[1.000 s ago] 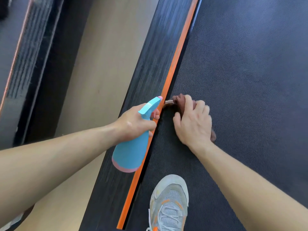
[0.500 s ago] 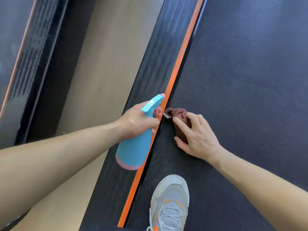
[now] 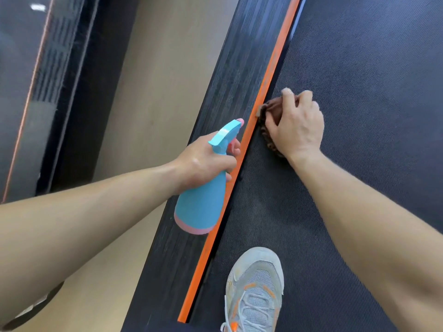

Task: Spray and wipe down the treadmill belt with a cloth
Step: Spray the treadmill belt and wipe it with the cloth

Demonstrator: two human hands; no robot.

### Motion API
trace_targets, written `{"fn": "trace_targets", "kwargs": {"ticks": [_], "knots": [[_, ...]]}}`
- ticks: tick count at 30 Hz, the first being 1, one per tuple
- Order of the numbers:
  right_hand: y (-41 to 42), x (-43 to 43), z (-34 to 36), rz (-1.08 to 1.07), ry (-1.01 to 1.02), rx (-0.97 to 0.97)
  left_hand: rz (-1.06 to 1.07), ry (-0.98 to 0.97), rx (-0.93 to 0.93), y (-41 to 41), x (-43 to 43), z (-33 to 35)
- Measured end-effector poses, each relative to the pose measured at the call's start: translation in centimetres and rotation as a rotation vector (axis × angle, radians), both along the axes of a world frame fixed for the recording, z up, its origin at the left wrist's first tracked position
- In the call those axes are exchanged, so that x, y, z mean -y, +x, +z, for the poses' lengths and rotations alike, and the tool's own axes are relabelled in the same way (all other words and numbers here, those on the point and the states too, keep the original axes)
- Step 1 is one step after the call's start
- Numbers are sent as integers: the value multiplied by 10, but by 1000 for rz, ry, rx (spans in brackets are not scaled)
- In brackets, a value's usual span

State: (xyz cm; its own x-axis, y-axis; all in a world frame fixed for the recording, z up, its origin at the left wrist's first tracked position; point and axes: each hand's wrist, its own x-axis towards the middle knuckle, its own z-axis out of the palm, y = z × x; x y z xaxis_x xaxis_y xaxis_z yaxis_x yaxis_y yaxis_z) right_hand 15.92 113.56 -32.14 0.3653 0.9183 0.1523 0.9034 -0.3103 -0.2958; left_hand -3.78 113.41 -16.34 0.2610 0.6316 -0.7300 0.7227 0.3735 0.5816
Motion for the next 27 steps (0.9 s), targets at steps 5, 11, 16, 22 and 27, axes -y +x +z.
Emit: {"fn": "trace_targets", "kwargs": {"ticks": [5, 11, 16, 22, 27], "knots": [[-54, 76, 8, 122, -7, -63, 16, -5, -5, -7, 4, 2], [-67, 137, 4, 506, -15, 14, 6, 25, -16, -8, 2, 11], [-10, 43, 6, 239, 5, 123, 25, 16, 9, -10, 2, 6], [-9, 49, 14, 133, -51, -97, -16, 0, -35, -18, 6, 2], [-9, 94, 35, 199, -193, -206, -27, -2, -48, -14, 6, 6]]}}
